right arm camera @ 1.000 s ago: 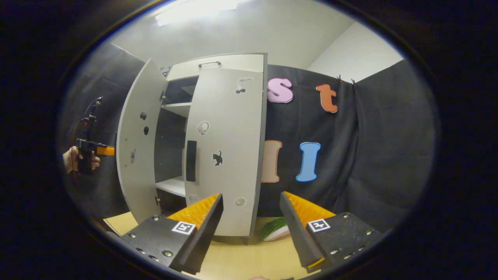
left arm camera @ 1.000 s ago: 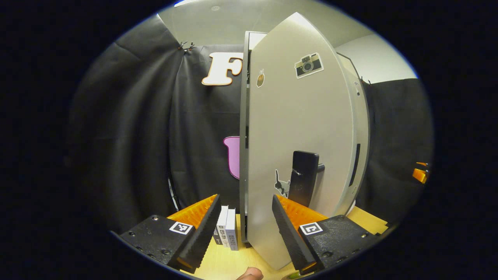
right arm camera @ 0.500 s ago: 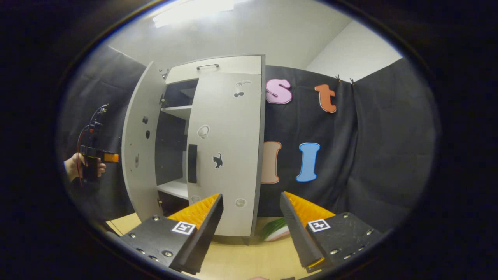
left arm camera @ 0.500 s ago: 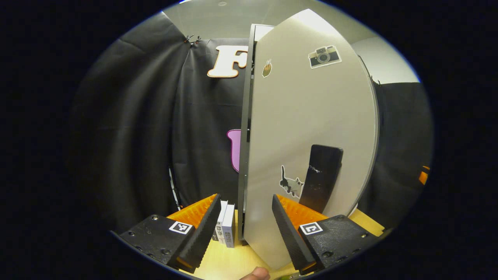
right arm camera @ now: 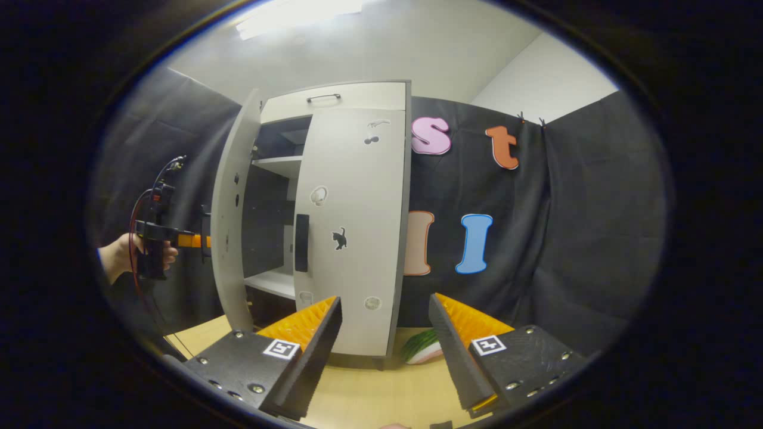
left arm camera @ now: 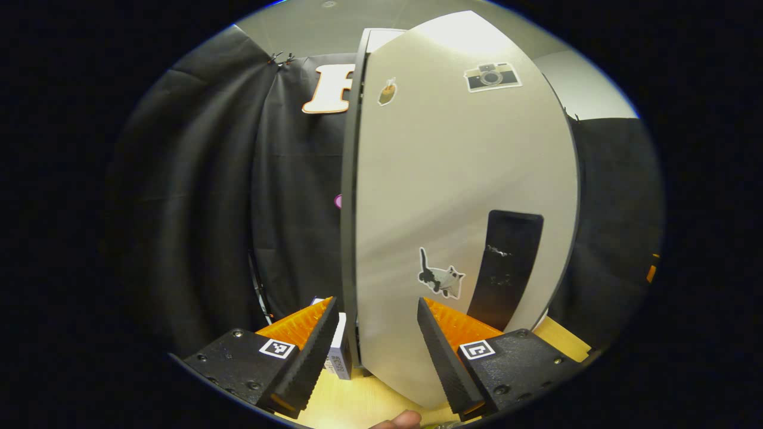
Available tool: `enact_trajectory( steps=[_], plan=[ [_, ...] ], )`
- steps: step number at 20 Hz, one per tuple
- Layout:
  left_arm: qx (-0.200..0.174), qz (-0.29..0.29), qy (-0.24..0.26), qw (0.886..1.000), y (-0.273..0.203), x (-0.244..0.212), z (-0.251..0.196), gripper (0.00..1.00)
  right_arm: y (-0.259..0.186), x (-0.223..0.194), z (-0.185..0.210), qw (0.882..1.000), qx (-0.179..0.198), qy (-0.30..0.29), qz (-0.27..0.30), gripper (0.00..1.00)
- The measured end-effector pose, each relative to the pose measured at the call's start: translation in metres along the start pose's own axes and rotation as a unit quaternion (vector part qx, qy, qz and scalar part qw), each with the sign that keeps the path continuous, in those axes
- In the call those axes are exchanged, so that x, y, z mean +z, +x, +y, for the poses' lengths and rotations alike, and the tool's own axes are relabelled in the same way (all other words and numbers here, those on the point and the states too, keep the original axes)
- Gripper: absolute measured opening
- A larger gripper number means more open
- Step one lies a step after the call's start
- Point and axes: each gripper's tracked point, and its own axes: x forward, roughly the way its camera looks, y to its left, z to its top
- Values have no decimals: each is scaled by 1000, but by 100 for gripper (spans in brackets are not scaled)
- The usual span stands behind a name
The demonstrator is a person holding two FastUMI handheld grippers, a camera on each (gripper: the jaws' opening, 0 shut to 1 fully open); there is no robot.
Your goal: Grasp the bottle in the cabinet with the left hand and place it on the coaster, then close the right door with the right hand and the left door with the left hand.
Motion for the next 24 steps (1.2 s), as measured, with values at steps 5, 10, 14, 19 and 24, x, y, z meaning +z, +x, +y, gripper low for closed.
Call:
enact_trajectory(
  steps=[5, 10, 14, 19, 24],
  plan=[
    [4, -4, 20, 1000, 0, -1, -12, 88, -11, 1, -5, 1000, -4, 1, -2, 85],
    [-3, -9, 15, 1000, -18, 1, -20, 88, -18, 6, -8, 1000, -6, 6, -7, 89],
    [1, -9, 9, 1000, -42, 1, -19, 88, -30, 7, -9, 1000, -3, 11, -8, 89],
    [9, -9, 8, 1000, -76, -1, -18, 88, -57, 11, 1, 1000, -1, 21, -10, 89],
    [21, -12, 6, 1000, -105, -1, -19, 88, -67, 21, 8, 999, -5, 31, -11, 89]
  ],
)
